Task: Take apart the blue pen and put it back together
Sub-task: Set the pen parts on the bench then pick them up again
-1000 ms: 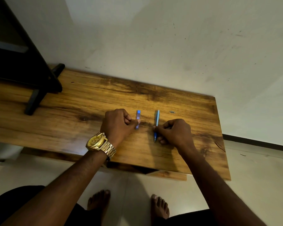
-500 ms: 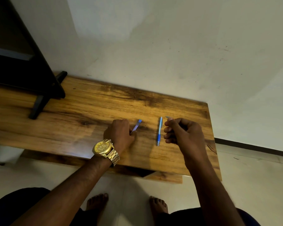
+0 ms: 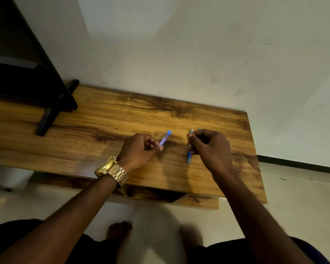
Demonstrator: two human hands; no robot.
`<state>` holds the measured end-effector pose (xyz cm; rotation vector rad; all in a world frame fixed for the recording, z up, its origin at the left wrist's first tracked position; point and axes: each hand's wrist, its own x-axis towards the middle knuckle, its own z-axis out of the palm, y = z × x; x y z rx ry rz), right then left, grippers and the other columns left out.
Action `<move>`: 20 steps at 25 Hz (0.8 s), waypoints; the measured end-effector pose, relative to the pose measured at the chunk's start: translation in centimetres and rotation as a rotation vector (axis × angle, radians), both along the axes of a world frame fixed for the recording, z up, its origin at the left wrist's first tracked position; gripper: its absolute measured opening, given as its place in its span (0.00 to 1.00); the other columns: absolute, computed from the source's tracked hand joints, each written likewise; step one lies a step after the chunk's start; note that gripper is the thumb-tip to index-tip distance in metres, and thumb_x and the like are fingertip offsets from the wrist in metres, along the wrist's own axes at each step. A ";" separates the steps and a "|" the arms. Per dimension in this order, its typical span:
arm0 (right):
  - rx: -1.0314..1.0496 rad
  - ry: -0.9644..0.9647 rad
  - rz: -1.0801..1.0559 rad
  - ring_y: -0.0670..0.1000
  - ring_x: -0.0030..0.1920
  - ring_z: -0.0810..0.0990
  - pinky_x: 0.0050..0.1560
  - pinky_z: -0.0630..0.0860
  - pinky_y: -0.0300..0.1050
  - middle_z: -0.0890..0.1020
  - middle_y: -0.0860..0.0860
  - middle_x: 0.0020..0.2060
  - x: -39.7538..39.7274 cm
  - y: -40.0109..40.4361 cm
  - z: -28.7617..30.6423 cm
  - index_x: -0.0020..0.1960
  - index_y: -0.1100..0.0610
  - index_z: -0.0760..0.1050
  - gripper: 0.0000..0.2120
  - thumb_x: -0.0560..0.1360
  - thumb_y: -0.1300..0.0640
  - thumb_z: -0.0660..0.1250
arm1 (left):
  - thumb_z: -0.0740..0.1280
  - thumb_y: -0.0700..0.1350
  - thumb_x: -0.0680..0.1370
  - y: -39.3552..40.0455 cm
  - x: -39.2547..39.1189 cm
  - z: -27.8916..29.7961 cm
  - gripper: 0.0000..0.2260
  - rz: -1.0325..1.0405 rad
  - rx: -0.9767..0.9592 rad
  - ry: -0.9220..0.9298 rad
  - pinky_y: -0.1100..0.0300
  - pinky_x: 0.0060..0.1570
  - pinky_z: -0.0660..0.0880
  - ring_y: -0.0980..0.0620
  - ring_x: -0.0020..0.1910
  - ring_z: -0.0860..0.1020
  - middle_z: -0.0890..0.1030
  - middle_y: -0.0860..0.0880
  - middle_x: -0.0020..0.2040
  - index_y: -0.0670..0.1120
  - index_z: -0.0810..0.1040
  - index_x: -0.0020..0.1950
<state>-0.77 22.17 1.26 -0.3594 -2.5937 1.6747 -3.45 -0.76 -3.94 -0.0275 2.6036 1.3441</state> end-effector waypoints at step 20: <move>-0.095 0.029 0.190 0.44 0.38 0.80 0.41 0.78 0.42 0.84 0.46 0.38 -1.3 0.7 -0.5 0.54 0.55 0.85 0.07 0.84 0.54 0.71 | 0.79 0.53 0.78 0.3 0.8 1.4 0.06 -0.223 0.100 0.076 0.73 0.40 0.75 0.65 0.45 0.83 0.87 0.58 0.45 0.54 0.88 0.53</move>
